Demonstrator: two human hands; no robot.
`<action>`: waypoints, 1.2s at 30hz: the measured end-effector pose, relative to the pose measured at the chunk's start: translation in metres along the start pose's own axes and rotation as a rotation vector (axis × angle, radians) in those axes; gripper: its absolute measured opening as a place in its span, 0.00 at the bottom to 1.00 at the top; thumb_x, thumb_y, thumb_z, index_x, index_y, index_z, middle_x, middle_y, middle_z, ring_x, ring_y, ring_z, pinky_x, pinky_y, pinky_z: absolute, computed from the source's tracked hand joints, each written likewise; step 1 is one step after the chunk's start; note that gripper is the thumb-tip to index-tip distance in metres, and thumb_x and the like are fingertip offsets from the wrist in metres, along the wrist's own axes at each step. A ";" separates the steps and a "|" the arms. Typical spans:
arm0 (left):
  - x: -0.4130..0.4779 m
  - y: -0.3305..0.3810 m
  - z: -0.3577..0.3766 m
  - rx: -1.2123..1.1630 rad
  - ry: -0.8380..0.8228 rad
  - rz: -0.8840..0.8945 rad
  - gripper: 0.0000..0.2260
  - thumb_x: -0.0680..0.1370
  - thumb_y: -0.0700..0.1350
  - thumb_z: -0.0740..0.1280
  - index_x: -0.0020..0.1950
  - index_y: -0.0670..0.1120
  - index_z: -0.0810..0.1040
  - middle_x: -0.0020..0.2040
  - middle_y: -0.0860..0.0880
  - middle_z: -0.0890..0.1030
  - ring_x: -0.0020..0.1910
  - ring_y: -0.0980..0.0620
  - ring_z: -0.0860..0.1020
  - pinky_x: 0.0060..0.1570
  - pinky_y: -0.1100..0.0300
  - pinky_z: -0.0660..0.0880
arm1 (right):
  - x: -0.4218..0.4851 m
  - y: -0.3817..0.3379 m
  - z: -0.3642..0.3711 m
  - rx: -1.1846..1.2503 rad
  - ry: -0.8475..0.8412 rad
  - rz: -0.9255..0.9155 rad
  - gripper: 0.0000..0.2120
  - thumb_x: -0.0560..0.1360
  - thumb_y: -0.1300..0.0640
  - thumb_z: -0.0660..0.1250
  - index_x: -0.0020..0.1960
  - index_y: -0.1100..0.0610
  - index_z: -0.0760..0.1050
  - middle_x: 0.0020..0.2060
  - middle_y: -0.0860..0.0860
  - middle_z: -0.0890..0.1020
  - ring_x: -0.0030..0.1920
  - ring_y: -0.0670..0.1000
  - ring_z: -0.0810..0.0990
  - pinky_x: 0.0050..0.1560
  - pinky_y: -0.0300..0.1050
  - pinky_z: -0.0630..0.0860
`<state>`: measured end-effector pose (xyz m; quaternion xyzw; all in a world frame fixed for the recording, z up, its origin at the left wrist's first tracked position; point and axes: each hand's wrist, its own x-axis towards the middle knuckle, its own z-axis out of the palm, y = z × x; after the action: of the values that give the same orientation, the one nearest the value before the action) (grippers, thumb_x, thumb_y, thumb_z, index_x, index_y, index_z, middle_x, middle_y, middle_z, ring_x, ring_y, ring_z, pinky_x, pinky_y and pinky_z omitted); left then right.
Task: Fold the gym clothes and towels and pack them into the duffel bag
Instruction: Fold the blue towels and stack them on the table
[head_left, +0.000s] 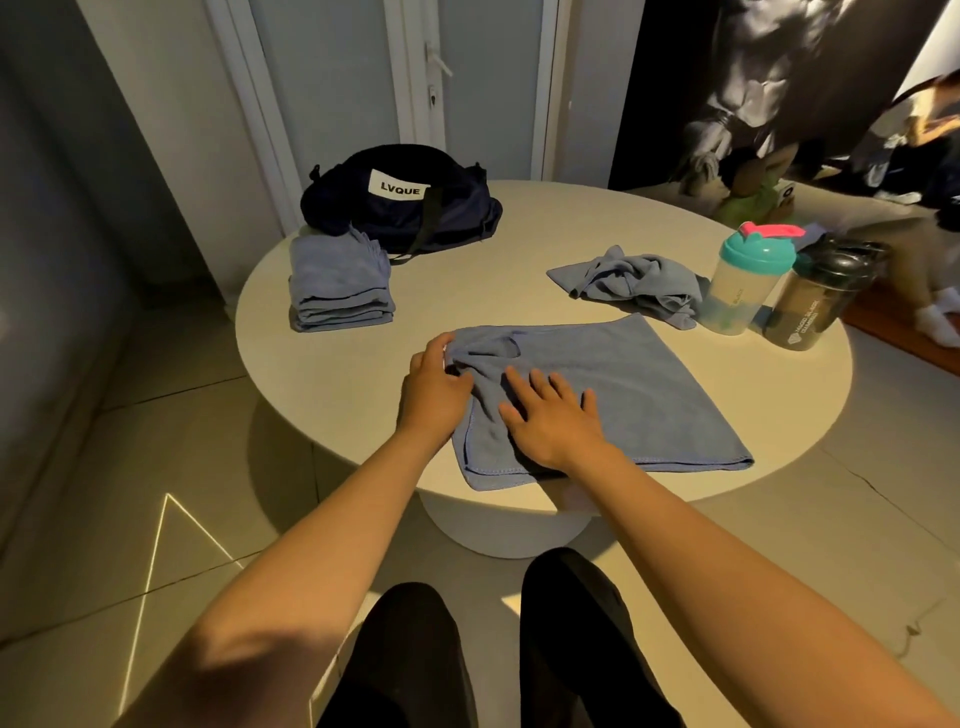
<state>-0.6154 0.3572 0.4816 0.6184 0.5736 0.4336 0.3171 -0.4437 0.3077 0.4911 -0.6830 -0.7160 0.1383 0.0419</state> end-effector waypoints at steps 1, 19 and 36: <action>-0.006 0.000 0.002 0.052 -0.034 0.001 0.23 0.78 0.45 0.66 0.72 0.57 0.68 0.66 0.47 0.71 0.60 0.47 0.75 0.63 0.46 0.75 | 0.000 -0.001 -0.001 -0.008 -0.037 0.006 0.28 0.83 0.37 0.42 0.81 0.41 0.41 0.82 0.50 0.46 0.81 0.55 0.41 0.76 0.67 0.38; -0.023 -0.001 -0.004 0.481 0.026 0.098 0.12 0.80 0.52 0.64 0.63 0.53 0.76 0.62 0.49 0.79 0.62 0.43 0.72 0.61 0.49 0.70 | -0.017 -0.002 0.021 0.169 0.352 -0.245 0.20 0.83 0.52 0.60 0.74 0.56 0.70 0.71 0.59 0.71 0.73 0.62 0.65 0.73 0.59 0.61; -0.070 -0.005 -0.003 0.332 0.080 0.171 0.10 0.83 0.41 0.61 0.59 0.51 0.80 0.57 0.49 0.73 0.56 0.47 0.74 0.57 0.49 0.74 | -0.038 -0.009 0.035 -0.030 0.402 -0.070 0.20 0.83 0.44 0.49 0.68 0.50 0.70 0.63 0.54 0.70 0.69 0.56 0.66 0.76 0.66 0.48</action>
<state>-0.6182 0.2883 0.4666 0.6908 0.5950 0.3826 0.1495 -0.4582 0.2646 0.4651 -0.6723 -0.7183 -0.0131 0.1786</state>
